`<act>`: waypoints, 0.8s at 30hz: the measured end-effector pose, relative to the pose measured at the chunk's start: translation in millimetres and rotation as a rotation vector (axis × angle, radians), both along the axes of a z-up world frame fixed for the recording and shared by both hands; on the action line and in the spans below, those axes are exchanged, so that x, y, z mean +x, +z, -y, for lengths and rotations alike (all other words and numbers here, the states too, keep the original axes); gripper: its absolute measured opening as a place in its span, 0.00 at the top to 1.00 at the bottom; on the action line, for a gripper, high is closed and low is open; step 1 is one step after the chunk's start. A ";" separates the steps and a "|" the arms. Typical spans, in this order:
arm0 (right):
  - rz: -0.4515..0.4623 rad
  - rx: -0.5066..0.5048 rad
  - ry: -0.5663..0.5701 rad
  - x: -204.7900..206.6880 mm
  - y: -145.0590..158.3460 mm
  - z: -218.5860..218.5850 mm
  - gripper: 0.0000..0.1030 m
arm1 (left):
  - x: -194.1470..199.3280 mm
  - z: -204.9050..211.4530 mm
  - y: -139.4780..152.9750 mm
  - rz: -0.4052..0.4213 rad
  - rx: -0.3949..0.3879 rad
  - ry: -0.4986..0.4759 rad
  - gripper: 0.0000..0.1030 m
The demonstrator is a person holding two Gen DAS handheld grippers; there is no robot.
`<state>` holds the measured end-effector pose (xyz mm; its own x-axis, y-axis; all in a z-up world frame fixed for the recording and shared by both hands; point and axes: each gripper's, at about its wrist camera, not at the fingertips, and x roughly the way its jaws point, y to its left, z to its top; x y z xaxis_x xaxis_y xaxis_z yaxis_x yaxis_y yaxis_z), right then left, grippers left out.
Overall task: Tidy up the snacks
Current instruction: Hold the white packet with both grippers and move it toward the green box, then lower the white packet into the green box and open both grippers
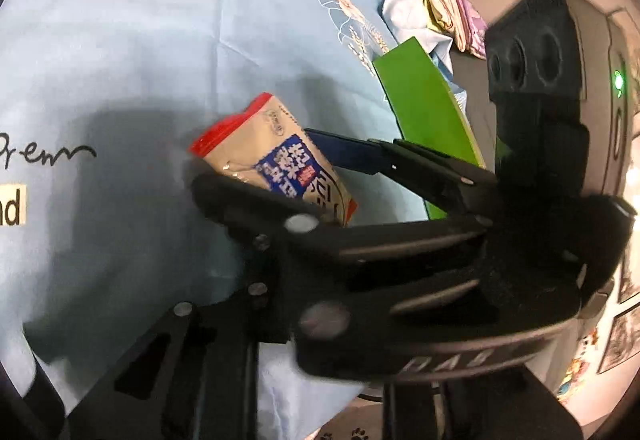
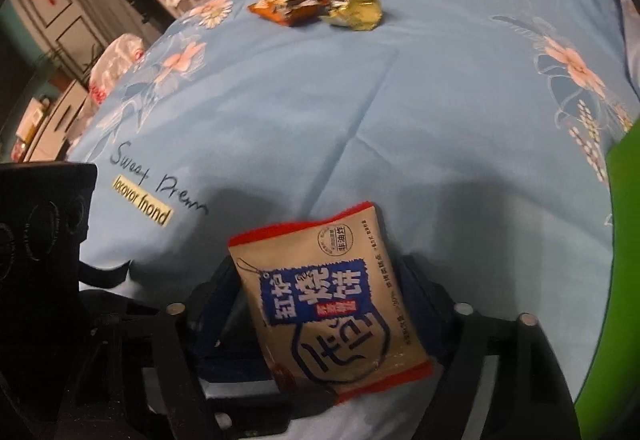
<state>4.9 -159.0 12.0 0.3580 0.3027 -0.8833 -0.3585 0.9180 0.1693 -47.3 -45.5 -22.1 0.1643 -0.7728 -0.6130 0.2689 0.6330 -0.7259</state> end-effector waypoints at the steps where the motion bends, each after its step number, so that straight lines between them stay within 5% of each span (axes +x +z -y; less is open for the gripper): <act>1: -0.002 0.020 -0.018 0.6 1.4 4.0 0.28 | 1.3 -1.7 -1.2 -0.014 -0.012 0.003 0.84; 10: 0.017 0.102 -0.066 -2.1 6.5 21.1 0.33 | -3.5 6.5 17.8 0.059 0.065 -0.021 0.85; 15: 0.070 0.159 -0.113 -12.9 28.3 38.4 0.34 | -1.1 19.0 43.2 0.106 0.039 -0.045 0.85; 24: 0.208 0.276 -0.346 -44.3 83.8 129.3 0.36 | -4.3 102.0 111.0 0.247 0.059 -0.154 0.87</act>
<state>-39.4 -288.2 95.8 0.6390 0.3476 -0.6862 -0.0927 0.9204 0.3799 -51.6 -147.5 88.8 0.1978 -0.7644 -0.6137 0.5286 0.6104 -0.5899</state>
